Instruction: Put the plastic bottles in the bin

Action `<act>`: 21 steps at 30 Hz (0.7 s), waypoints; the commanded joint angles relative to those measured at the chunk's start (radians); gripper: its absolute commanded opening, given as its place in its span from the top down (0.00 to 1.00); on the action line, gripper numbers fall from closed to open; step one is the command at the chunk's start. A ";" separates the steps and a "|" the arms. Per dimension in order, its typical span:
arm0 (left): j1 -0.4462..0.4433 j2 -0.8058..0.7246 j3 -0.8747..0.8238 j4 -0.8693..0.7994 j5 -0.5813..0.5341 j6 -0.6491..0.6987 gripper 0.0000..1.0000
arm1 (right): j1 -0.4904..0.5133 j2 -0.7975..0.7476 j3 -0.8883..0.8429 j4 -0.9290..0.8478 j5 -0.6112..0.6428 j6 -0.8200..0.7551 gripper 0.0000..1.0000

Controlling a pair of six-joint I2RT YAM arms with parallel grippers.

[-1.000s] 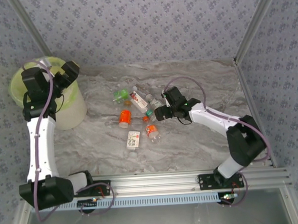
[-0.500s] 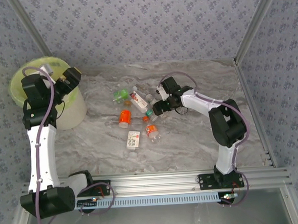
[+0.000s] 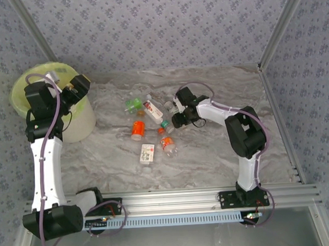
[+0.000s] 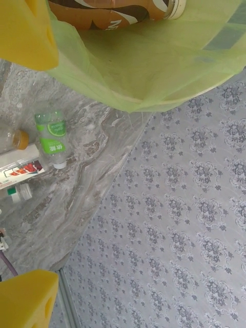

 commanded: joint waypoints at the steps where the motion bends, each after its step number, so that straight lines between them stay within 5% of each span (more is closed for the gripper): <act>1: 0.005 -0.014 -0.003 -0.002 0.030 0.010 0.00 | 0.003 0.046 0.039 -0.046 0.003 -0.024 0.32; 6: 0.005 -0.015 -0.004 -0.002 0.050 0.001 0.00 | 0.013 0.108 0.096 -0.071 0.048 -0.033 0.29; 10: 0.003 -0.009 -0.004 0.004 0.074 -0.013 0.00 | 0.014 0.090 0.086 -0.057 0.077 -0.029 0.37; 21: -0.178 0.040 0.038 0.034 0.056 -0.027 0.01 | 0.028 -0.261 -0.125 0.124 0.069 0.024 0.51</act>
